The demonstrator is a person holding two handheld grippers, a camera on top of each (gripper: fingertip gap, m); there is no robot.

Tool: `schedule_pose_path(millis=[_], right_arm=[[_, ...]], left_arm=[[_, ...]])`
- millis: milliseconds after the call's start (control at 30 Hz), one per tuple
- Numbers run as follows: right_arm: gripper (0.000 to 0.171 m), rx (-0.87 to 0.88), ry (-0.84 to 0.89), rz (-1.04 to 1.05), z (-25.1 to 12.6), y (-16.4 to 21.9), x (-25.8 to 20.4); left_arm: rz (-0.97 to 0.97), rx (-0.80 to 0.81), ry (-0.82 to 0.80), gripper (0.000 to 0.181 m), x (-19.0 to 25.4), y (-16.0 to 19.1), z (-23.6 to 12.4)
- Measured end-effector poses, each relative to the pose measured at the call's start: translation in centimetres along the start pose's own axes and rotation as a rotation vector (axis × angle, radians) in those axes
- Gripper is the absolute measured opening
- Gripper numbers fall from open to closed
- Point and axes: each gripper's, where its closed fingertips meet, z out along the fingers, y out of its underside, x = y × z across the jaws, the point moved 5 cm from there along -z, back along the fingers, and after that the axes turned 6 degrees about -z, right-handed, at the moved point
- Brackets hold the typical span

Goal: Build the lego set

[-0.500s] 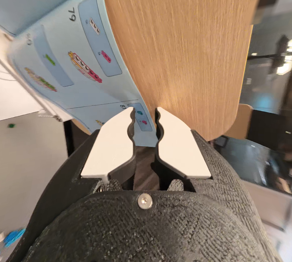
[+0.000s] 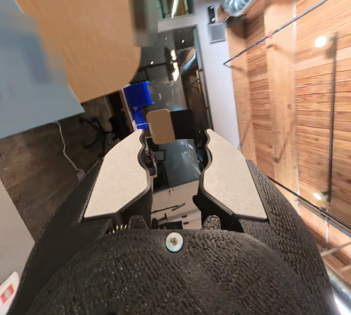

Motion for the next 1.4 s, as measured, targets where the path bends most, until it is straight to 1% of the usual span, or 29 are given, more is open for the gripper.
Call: schedule_pose_path(millis=[100,167,233,267,333,400,433,467,567,667,733,767,867,967,1067,1133,1200,1267,1333,1400], right_arm=[[0.056,0.078,0.062,0.130,-7.1,3.5,3.2],[0.056,0.125,0.047,0.269,-12.8,5.7,4.0],[0.054,0.164,-0.004,0.429,-18.9,7.6,3.7],[0.053,0.170,-0.037,0.507,-22.0,8.5,3.2],[0.050,0.174,-0.120,0.649,-27.9,10.1,1.5],[0.043,0.151,-0.198,0.779,-33.1,11.5,-0.9],[0.043,0.142,-0.238,0.831,-35.4,12.0,-2.2],[0.039,0.120,-0.269,0.872,-37.5,12.6,-3.5],[0.030,0.012,-0.294,0.955,-42.0,15.0,-6.7],[0.019,-0.052,-0.346,0.987,-44.5,17.1,-8.8],[0.000,-0.081,-0.401,0.966,-45.9,18.4,-9.8],[0.000,-0.094,-0.428,0.963,-46.5,19.0,-10.2],[0.000,-0.109,-0.509,1.011,-48.0,20.4,-11.6],[0.000,-0.107,-0.601,1.044,-49.0,20.9,-13.1],[0.000,-0.099,-0.688,1.020,-49.8,20.5,-14.2],[0.007,-0.092,-0.723,1.020,-50.1,20.1,-14.5],[0.012,-0.080,-0.754,1.046,-49.9,20.0,-14.7],[0.019,-0.089,-0.784,1.058,-49.1,20.5,-15.0],[0.025,-0.150,-0.800,1.016,-47.9,21.7,-15.5],[0.026,-0.213,-0.780,0.942,-46.5,23.3,-15.7]], left_arm=[[0.002,0.113,0.080,0.070,1.7,-1.0,-4.7],[0.065,0.153,0.152,0.074,3.9,-0.9,-8.4],[0.135,0.195,0.206,0.077,6.0,-0.6,-12.7],[0.174,0.216,0.239,0.077,7.0,-0.3,-14.9],[0.243,0.257,0.283,0.071,8.2,0.5,-18.9],[0.276,0.254,0.359,0.066,9.2,1.5,-22.1],[0.292,0.236,0.376,0.065,9.4,2.2,-23.2],[0.294,0.202,0.390,0.065,9.5,2.9,-24.1],[0.290,0.079,0.507,0.065,10.3,5.3,-26.4],[0.334,0.023,0.597,0.064,11.1,7.6,-28.5],[0.386,0.004,0.638,0.061,11.6,8.7,-29.4],[0.415,0.016,0.650,0.058,12.0,8.8,-29.6],[0.457,0.004,0.686,0.056,13.0,9.1,-29.8],[0.397,-0.023,0.764,0.051,14.0,9.7,-30.2],[0.404,-0.111,0.851,0.051,15.1,11.0,-30.2],[0.413,-0.188,0.931,0.054,16.2,12.0,-30.4],[0.405,-0.240,0.987,0.057,17.2,13.0,-30.5],[0.390,-0.261,1.000,0.060,17.9,13.7,-30.2],[0.354,-0.261,1.008,0.062,18.3,14.1,-29.7],[0.312,-0.246,1.009,0.061,18.6,14.0,-29.1]])
